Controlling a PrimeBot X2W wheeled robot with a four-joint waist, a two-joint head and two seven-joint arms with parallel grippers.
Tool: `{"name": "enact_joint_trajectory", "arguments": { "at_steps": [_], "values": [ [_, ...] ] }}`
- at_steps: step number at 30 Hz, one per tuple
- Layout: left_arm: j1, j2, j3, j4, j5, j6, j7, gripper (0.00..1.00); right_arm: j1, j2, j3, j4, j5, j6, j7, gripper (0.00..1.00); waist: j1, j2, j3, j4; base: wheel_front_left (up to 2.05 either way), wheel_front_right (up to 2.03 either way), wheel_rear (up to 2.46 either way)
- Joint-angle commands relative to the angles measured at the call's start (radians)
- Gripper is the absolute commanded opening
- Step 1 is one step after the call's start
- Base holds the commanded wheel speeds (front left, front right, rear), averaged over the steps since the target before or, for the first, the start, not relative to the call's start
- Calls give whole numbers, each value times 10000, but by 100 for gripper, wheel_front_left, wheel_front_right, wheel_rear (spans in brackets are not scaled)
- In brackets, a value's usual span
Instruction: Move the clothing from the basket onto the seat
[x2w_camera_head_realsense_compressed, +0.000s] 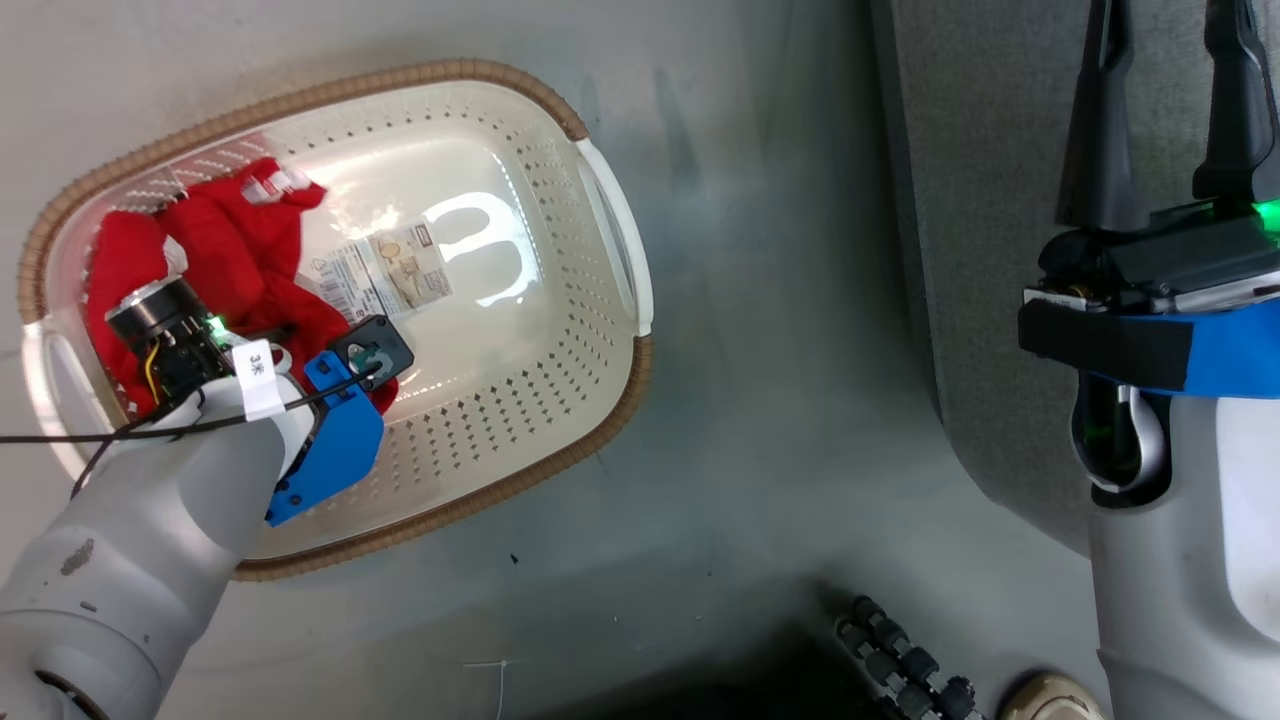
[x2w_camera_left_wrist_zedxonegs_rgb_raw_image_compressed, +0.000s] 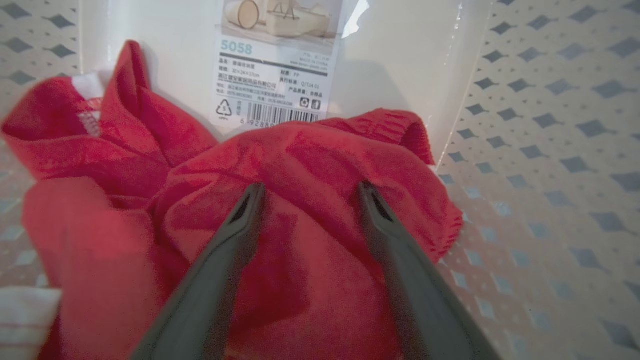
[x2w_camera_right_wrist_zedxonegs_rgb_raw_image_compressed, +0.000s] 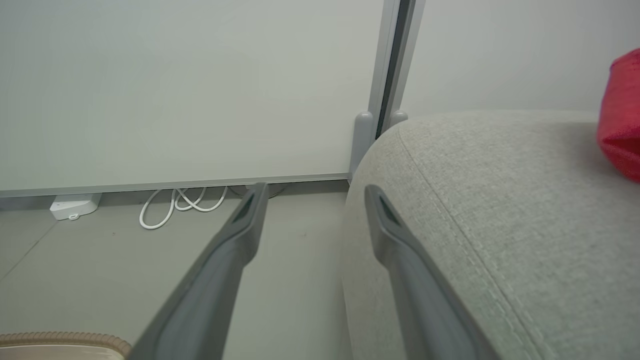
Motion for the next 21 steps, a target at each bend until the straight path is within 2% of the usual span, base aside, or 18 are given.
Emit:
{"name": "enact_joint_trajectory", "arguments": {
  "at_steps": [1,12,21],
  "values": [
    [-203,128,-63,78,120,8,221,100,-277,58,21,-110,19,-3,-1,100,-1,-1,311,-96,0,0,0],
    [-757,207,-98,225,592,8,1423,100,-357,149,-22,-702,-29,-3,-1,100,-1,-1,1205,-335,0,0,0],
    [-766,-179,-113,260,760,34,1838,100,-124,198,-223,-1089,-141,-3,0,100,-1,-1,1438,-336,0,0,0]
  ]
}}
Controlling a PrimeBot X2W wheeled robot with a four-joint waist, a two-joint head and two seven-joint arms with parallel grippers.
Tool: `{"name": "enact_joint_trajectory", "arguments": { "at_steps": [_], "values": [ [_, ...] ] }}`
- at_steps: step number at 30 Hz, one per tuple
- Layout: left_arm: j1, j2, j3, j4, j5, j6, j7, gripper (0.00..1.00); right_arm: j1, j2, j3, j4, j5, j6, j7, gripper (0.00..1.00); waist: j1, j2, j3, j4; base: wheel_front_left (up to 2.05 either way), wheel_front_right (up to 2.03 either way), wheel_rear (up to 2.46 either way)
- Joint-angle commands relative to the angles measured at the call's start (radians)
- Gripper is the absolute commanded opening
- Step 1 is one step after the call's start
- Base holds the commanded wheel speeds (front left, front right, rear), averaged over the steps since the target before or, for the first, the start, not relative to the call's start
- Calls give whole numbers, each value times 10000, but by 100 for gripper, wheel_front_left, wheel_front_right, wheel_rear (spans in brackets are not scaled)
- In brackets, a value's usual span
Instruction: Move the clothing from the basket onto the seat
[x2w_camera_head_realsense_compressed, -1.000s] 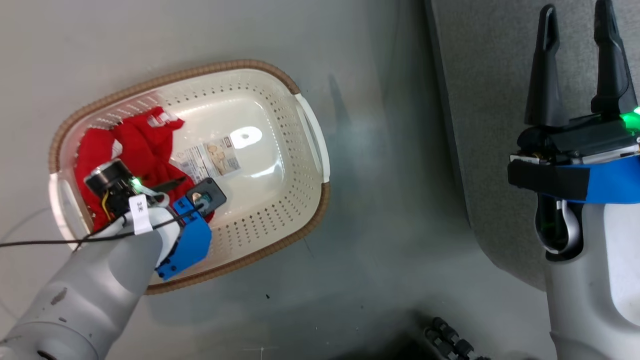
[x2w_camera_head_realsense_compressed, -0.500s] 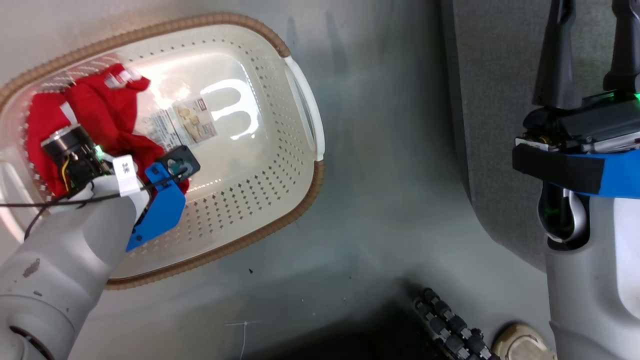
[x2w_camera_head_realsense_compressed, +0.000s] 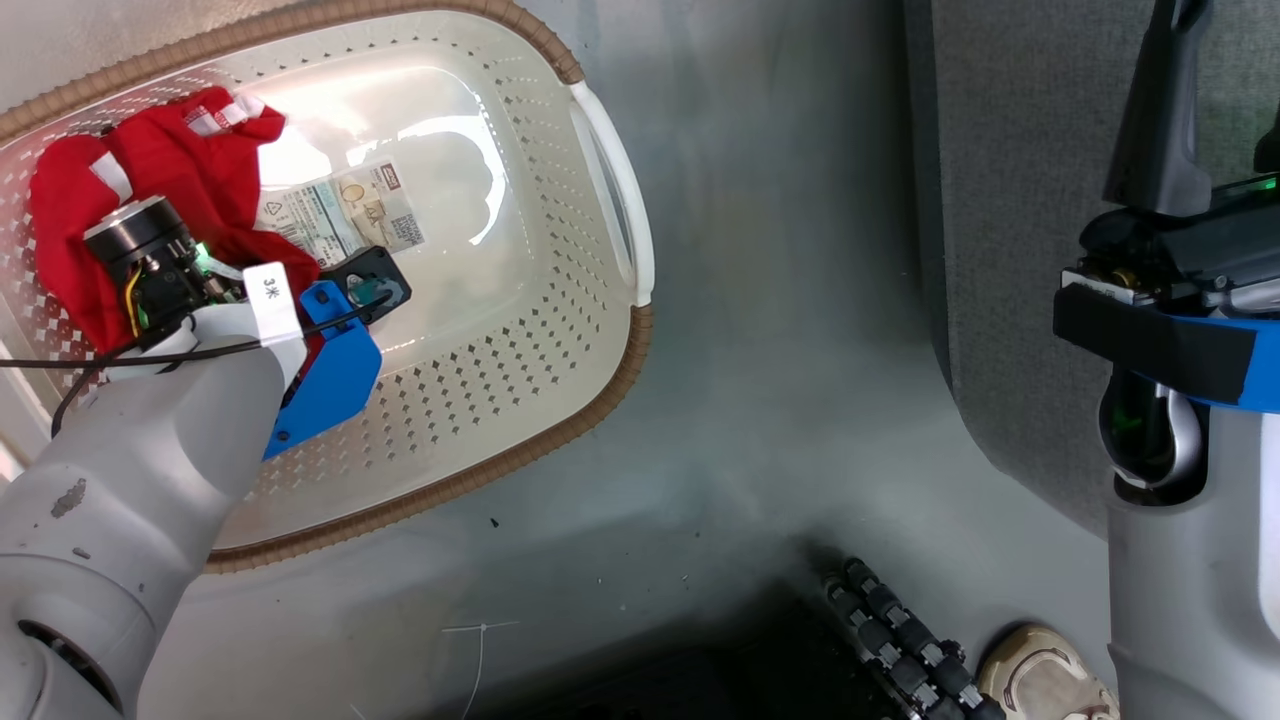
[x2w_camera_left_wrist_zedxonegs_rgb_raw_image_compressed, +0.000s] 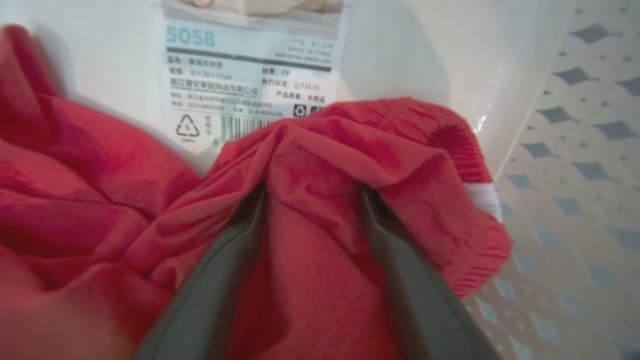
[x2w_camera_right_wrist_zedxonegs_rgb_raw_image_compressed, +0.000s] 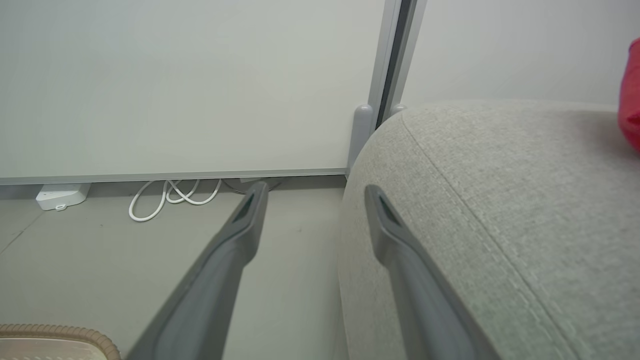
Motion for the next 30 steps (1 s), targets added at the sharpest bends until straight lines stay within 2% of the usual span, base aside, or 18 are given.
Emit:
{"name": "enact_joint_trajectory", "arguments": {
  "at_steps": [1,2,3,4,13,30],
  "values": [
    [282,-82,-70,163,156,65,107,100,31,63,-46,-65,-49,-3,0,100,12,-5,27,13,0,0,0],
    [299,-93,-70,168,169,64,120,53,21,63,-59,-71,-63,-3,0,100,12,-5,35,15,0,0,0],
    [316,-100,-73,176,199,64,104,29,5,69,-62,-81,-81,-3,0,100,12,-5,38,18,0,0,0],
    [360,-115,-80,187,259,62,116,0,-8,75,-59,-86,-93,-3,0,100,12,-5,36,20,0,0,0],
    [545,-232,-82,238,280,15,-112,0,-22,86,-112,17,-134,-3,0,100,12,-5,-136,152,0,0,0],
    [736,-1105,-41,23,-246,39,-747,0,289,-168,-322,514,-214,-3,0,100,12,-5,-1503,764,0,0,0]
  ]
}}
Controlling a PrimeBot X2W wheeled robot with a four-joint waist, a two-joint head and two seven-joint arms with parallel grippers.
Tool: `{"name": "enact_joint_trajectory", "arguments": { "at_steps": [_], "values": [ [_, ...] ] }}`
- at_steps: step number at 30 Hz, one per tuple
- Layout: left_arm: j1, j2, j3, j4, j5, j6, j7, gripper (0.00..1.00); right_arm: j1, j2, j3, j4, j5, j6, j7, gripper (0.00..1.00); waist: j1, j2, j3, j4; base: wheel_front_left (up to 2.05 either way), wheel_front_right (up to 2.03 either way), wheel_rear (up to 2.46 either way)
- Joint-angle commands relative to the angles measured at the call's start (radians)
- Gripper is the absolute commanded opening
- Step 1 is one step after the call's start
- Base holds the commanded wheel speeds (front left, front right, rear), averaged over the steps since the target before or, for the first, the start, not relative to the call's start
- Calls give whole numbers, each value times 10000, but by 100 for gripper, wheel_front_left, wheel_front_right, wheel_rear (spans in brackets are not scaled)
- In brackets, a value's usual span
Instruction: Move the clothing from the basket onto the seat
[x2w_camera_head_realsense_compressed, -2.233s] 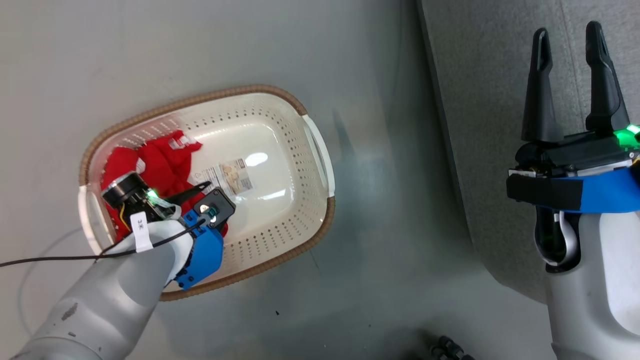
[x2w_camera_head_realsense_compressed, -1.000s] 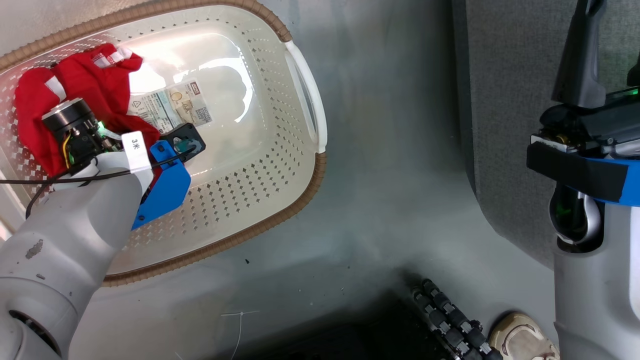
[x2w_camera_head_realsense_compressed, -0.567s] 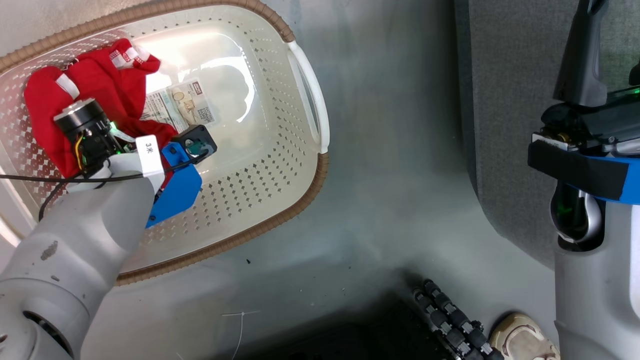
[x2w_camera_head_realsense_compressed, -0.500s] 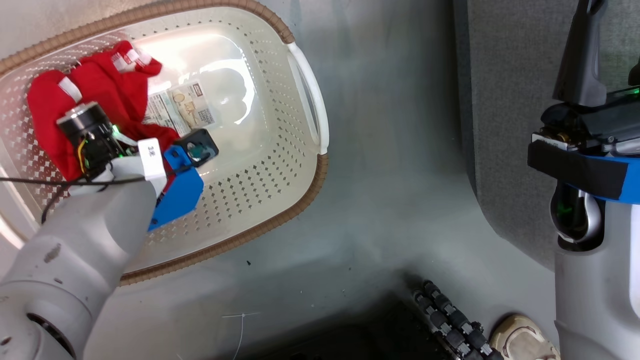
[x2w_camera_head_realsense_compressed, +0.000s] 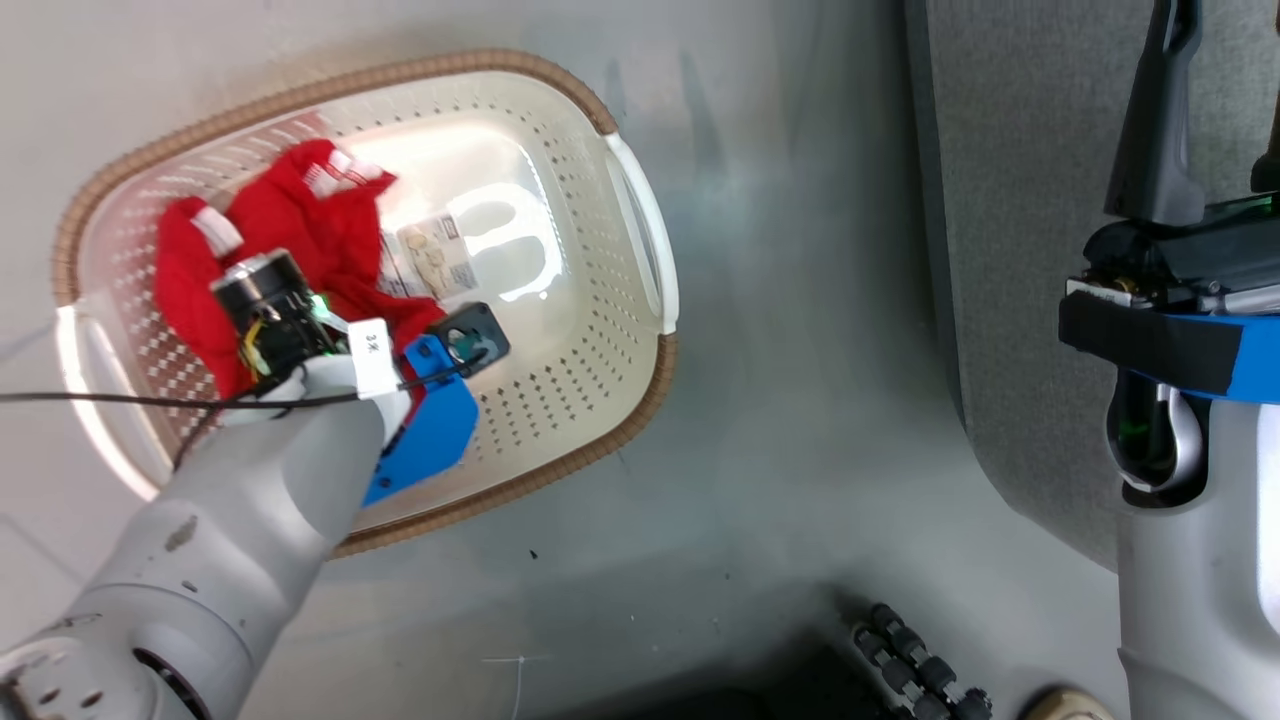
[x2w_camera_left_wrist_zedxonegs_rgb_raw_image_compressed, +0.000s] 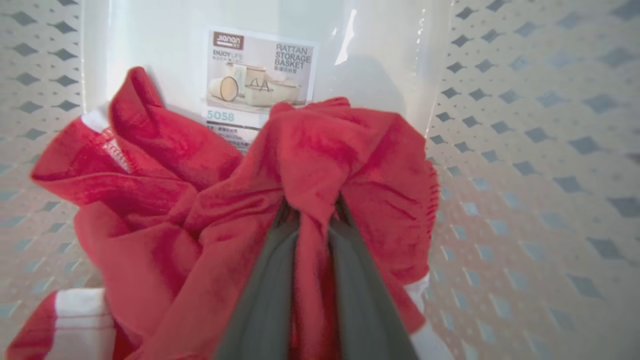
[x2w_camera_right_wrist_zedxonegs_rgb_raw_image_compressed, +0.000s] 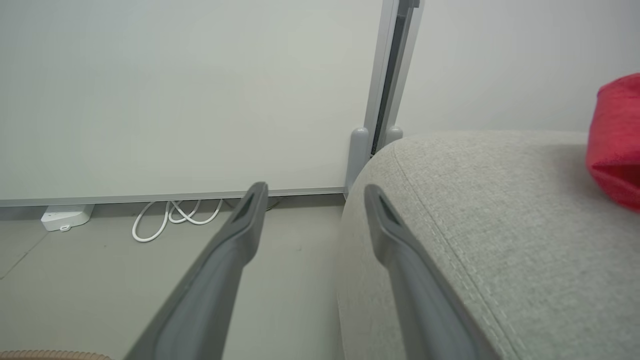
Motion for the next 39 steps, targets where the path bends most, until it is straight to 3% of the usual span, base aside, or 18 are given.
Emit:
{"name": "enact_joint_trajectory", "arguments": {
  "at_steps": [1,8,24,33,39],
  "values": [
    [169,-106,-8,-85,-213,5,-147,0,159,-96,-70,85,-60,-3,0,100,-4,1,-413,227,0,0,0],
    [371,-464,-9,-376,-727,5,-624,0,436,-279,-200,330,-106,-3,0,100,-4,1,-1132,636,0,0,0],
    [1236,-1004,19,-1204,-2390,6,-2926,0,1427,-692,-511,1004,-231,-3,0,100,-4,1,-3549,1688,0,0,0],
    [1703,-1128,550,-1759,-3518,4,-4103,0,2239,-806,-608,1317,-287,-3,0,100,-4,1,-4895,2173,0,0,0],
    [1984,-1148,972,-2386,-3926,249,-4373,0,2751,-825,-626,1504,-334,-3,0,100,-4,1,-5766,2400,0,0,0]
  ]
}}
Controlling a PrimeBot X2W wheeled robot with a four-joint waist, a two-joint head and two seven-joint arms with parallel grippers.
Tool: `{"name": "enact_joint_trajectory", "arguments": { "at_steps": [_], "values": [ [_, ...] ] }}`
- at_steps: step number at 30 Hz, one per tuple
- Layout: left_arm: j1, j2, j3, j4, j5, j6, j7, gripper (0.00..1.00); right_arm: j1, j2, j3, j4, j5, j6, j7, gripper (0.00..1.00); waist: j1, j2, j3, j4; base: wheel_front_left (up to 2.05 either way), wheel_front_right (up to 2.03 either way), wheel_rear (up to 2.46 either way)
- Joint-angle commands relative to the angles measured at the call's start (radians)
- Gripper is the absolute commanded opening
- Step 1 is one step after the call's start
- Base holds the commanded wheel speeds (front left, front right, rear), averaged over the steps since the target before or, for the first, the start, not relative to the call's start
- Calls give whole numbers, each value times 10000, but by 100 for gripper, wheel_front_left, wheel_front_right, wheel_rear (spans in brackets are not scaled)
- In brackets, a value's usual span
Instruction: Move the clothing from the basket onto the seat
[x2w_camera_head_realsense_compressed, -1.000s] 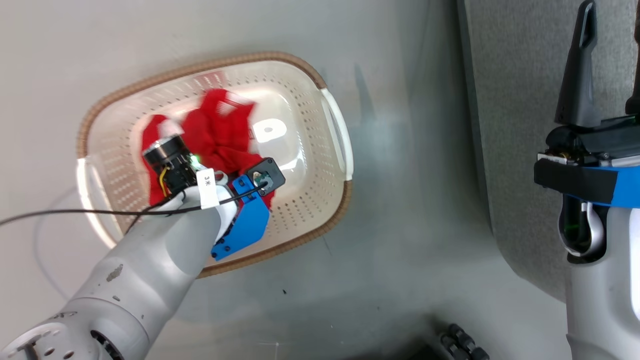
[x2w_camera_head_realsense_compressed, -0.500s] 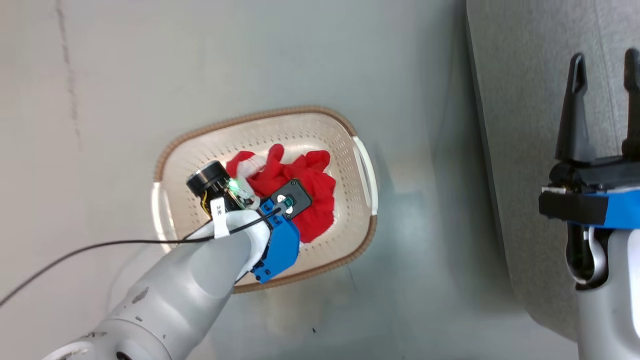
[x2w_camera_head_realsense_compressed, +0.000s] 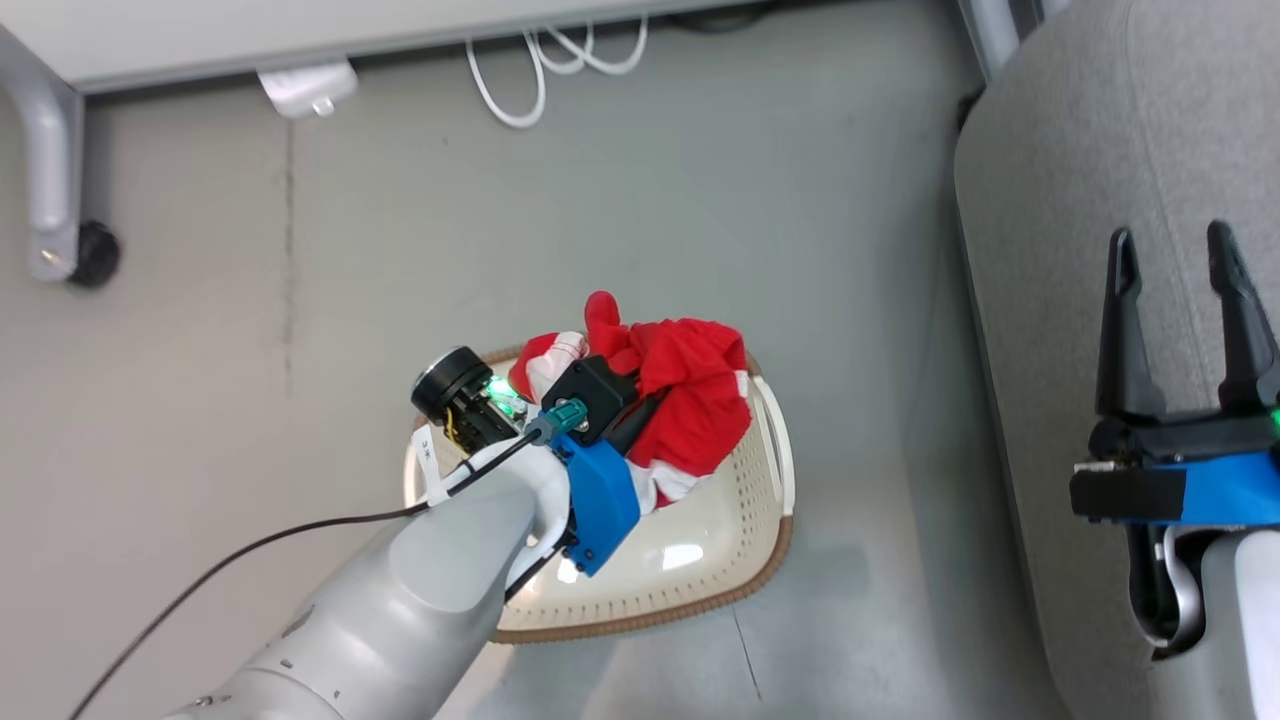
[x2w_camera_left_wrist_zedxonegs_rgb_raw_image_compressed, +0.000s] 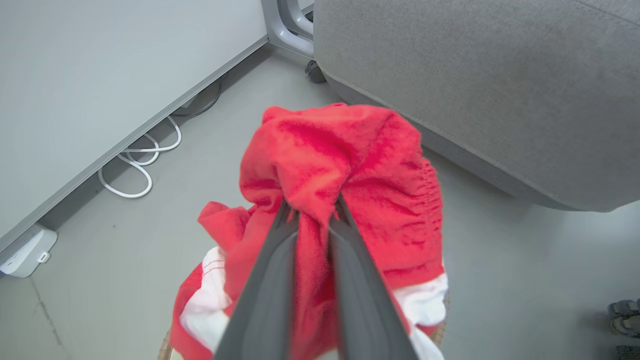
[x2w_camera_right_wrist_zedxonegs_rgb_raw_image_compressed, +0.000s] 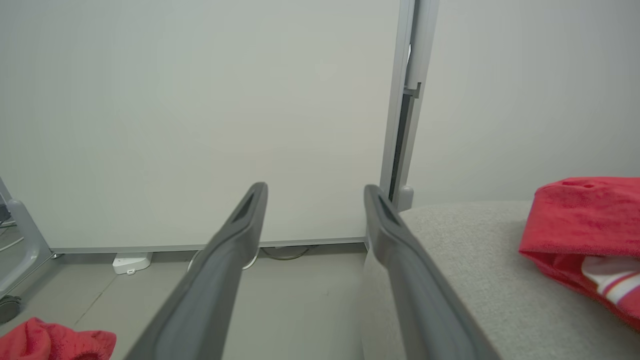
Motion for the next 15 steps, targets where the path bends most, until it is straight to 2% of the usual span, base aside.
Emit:
{"name": "enact_joint_trajectory", "arguments": {
  "at_steps": [1,8,15],
  "values": [
    [196,3,161,-214,-135,94,-66,0,242,-40,-26,64,-22,-3,0,100,2,0,-534,224,0,0,0],
    [435,5,842,-1494,-456,476,-114,0,841,-1,-134,225,-74,-3,0,100,2,0,-1370,473,0,0,0],
    [735,18,1193,-2551,-397,672,-117,0,1440,112,-146,386,-127,-3,0,100,2,0,-2214,685,0,0,0]
  ]
}}
